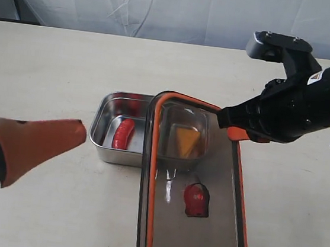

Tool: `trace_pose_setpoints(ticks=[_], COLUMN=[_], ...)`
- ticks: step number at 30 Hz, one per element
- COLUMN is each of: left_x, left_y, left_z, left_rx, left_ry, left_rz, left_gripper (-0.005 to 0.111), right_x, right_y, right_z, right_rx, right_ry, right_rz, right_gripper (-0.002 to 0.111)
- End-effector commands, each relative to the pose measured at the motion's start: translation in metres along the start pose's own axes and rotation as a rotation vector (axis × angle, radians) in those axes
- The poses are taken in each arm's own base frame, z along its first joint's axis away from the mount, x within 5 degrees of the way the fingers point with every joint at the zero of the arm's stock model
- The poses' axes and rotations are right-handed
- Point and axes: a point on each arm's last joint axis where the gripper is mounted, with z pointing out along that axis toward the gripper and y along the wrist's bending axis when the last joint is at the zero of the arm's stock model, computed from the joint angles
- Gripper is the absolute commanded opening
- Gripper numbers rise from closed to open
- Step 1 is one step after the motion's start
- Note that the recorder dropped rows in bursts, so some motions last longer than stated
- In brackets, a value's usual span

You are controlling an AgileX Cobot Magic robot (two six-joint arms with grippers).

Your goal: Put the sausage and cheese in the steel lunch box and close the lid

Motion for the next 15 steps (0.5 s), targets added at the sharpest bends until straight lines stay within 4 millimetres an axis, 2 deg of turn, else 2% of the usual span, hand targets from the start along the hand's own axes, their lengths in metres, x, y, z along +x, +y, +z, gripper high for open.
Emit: trace_pose_setpoints(ticks=[1, 5, 6, 8, 10, 11, 13, 15], left_x=[-0.005, -0.017, -0.022, -0.035, -0.044, -0.048, -0.047, -0.04], left_y=[0.004, 0.018, 0.023, 0.034, 0.045, 0.051, 0.056, 0.056], left_z=[0.009, 0.005, 0.003, -0.005, -0.015, -0.021, -0.026, -0.023], left_rx=[-0.184, -0.377, -0.45, -0.664, -0.87, -0.979, -1.047, -1.001], left_ry=[0.126, 0.163, 0.158, 0.12, 0.083, 0.05, 0.031, 0.082], left_rz=[0.379, 0.863, 0.953, 1.023, 0.966, 0.868, 0.702, 0.58], left_gripper=[0.01, 0.023, 0.025, 0.026, 0.026, 0.026, 0.026, 0.026], right_x=[-0.007, -0.012, -0.013, -0.015, -0.016, -0.016, -0.016, -0.016], right_y=[0.004, 0.006, 0.006, 0.006, 0.006, 0.006, 0.006, 0.006], right_z=[-0.008, -0.012, -0.013, -0.014, -0.014, -0.014, -0.014, -0.014], right_rx=[-0.007, -0.004, -0.001, -0.001, 0.0, 0.001, 0.003, 0.004], right_ry=[-0.011, -0.028, -0.031, -0.039, -0.043, -0.043, -0.045, -0.047], right_rz=[-0.028, -0.041, -0.046, -0.048, -0.048, -0.049, -0.051, -0.051], right_gripper=[-0.001, -0.001, -0.001, -0.001, -0.001, -0.001, -0.001, -0.001])
